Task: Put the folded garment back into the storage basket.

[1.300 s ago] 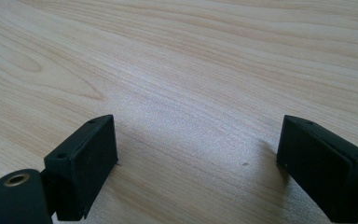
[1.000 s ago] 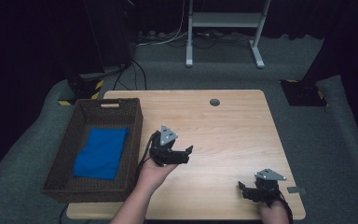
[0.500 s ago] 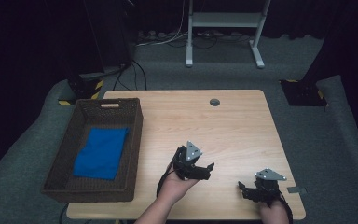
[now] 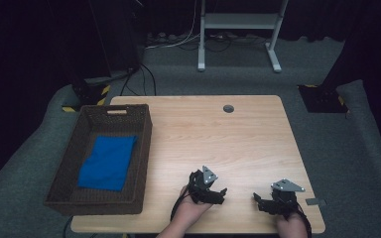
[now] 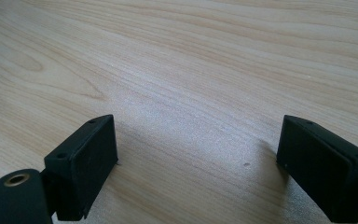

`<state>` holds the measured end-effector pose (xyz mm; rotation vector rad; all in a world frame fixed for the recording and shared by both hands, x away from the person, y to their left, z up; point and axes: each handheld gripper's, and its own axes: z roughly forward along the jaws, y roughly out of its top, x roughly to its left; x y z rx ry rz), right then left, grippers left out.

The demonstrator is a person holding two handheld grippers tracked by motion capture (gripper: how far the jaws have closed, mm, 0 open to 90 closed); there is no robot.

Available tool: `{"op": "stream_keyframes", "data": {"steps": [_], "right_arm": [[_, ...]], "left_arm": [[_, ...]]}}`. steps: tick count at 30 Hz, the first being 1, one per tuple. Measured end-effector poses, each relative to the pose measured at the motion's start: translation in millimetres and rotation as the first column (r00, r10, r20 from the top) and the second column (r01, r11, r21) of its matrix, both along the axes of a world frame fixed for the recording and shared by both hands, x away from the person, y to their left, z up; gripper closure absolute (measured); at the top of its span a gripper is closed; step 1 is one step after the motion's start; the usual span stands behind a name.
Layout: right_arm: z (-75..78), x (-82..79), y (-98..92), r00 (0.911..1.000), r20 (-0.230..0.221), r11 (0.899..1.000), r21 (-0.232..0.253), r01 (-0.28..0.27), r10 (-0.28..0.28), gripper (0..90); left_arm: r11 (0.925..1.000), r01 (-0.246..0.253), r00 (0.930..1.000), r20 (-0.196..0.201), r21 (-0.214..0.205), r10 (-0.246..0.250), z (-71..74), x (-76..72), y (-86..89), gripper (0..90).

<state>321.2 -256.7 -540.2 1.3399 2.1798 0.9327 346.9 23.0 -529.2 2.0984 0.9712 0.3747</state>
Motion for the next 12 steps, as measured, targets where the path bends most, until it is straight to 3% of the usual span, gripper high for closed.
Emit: {"op": "stream_keyframes", "data": {"steps": [4,12], "right_arm": [[0.0,0.0,-0.1,1.0000,0.000,1.000,-0.001,0.000,0.000,11.9],[0.0,0.0,0.0,1.0000,0.000,1.000,-0.001,-0.001,0.001,11.9]], "left_arm": [[0.9987,-0.009,1.0000,0.001,0.049,0.009,-11.4,-2.7,-1.5,11.5],[0.9973,-0.014,0.9999,0.004,0.073,0.013,-12.1,-3.0,-4.4,9.7]]}}
